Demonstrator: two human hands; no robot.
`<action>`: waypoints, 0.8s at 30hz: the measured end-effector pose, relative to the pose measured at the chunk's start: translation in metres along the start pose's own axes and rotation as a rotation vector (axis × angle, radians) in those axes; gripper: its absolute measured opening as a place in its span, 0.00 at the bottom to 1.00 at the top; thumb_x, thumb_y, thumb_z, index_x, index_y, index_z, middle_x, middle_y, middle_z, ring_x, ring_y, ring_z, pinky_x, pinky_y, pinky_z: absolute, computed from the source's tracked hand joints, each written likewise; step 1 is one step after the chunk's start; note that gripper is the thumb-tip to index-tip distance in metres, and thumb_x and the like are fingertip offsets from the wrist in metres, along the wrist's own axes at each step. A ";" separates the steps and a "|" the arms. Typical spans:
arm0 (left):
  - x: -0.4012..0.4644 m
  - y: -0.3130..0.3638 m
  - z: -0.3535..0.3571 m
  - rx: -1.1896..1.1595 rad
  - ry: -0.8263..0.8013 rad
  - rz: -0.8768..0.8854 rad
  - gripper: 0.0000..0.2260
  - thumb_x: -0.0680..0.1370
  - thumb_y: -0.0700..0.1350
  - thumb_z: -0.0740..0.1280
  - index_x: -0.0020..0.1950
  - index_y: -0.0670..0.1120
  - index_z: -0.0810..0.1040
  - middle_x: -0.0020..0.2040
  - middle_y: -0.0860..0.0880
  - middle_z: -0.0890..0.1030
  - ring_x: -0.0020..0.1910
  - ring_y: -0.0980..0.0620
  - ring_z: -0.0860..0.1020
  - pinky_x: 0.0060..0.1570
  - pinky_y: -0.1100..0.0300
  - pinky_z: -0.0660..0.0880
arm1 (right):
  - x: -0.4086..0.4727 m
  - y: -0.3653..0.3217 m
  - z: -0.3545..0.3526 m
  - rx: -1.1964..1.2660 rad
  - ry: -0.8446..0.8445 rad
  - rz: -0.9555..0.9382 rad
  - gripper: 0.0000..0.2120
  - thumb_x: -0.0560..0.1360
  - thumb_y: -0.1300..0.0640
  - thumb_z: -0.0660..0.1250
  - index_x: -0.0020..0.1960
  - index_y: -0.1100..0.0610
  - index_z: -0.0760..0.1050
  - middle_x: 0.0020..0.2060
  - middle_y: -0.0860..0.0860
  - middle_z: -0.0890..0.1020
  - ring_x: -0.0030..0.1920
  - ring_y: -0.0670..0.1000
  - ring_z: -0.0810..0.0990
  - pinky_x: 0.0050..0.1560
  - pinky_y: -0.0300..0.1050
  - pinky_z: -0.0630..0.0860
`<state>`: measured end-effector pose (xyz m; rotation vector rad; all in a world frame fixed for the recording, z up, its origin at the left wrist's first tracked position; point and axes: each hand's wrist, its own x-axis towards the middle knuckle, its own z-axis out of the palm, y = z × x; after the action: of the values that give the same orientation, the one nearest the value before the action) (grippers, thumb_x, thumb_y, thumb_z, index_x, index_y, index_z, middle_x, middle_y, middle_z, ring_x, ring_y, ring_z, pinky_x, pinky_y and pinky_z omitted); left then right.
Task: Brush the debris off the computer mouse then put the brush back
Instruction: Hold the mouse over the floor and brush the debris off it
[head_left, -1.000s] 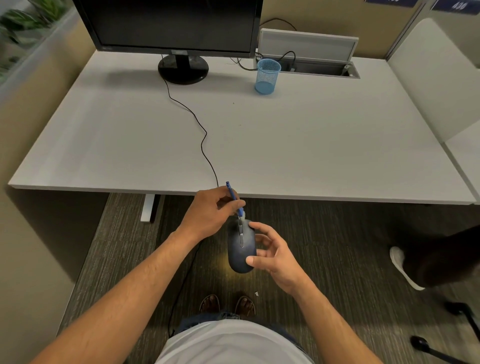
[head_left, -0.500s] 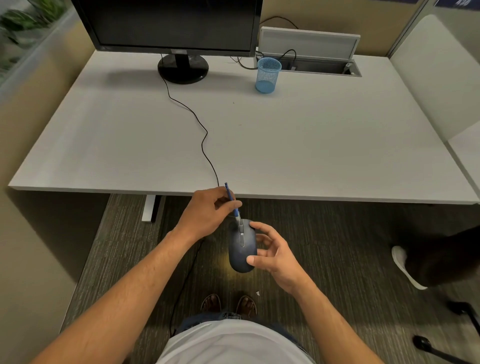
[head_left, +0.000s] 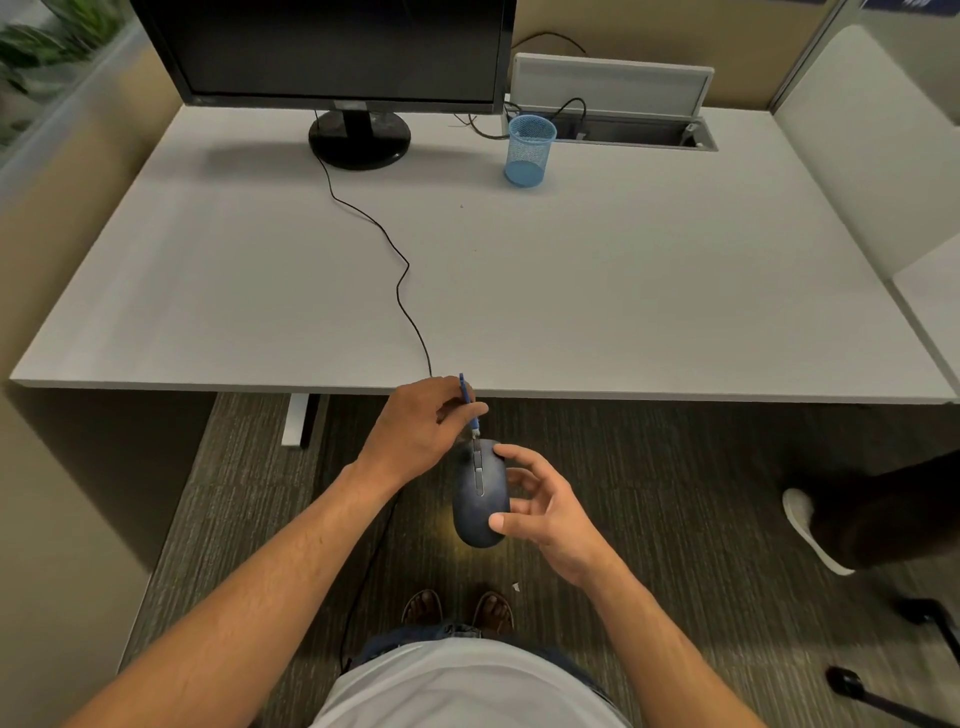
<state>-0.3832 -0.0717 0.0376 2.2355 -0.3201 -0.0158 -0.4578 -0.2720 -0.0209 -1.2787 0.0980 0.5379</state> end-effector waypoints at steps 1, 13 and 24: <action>0.000 0.001 -0.001 -0.069 0.009 -0.024 0.06 0.79 0.48 0.71 0.47 0.47 0.82 0.40 0.53 0.83 0.39 0.56 0.81 0.41 0.64 0.77 | 0.000 -0.001 0.000 -0.003 0.004 -0.002 0.35 0.67 0.65 0.79 0.70 0.46 0.74 0.68 0.58 0.75 0.59 0.65 0.82 0.57 0.59 0.81; -0.002 -0.002 -0.001 0.137 -0.052 0.018 0.09 0.80 0.49 0.69 0.50 0.44 0.82 0.42 0.49 0.82 0.40 0.54 0.79 0.42 0.62 0.74 | -0.001 -0.001 -0.003 -0.002 -0.006 0.004 0.36 0.66 0.64 0.80 0.69 0.45 0.75 0.67 0.58 0.75 0.59 0.64 0.83 0.56 0.58 0.82; -0.003 -0.007 -0.007 0.028 -0.093 -0.064 0.06 0.79 0.50 0.70 0.48 0.48 0.82 0.40 0.55 0.82 0.40 0.59 0.79 0.40 0.68 0.71 | -0.003 -0.001 -0.003 -0.006 -0.022 0.007 0.35 0.66 0.65 0.79 0.69 0.45 0.74 0.67 0.58 0.75 0.59 0.63 0.83 0.56 0.57 0.82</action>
<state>-0.3842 -0.0612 0.0369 2.2765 -0.3008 -0.1512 -0.4590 -0.2761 -0.0196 -1.2785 0.0831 0.5587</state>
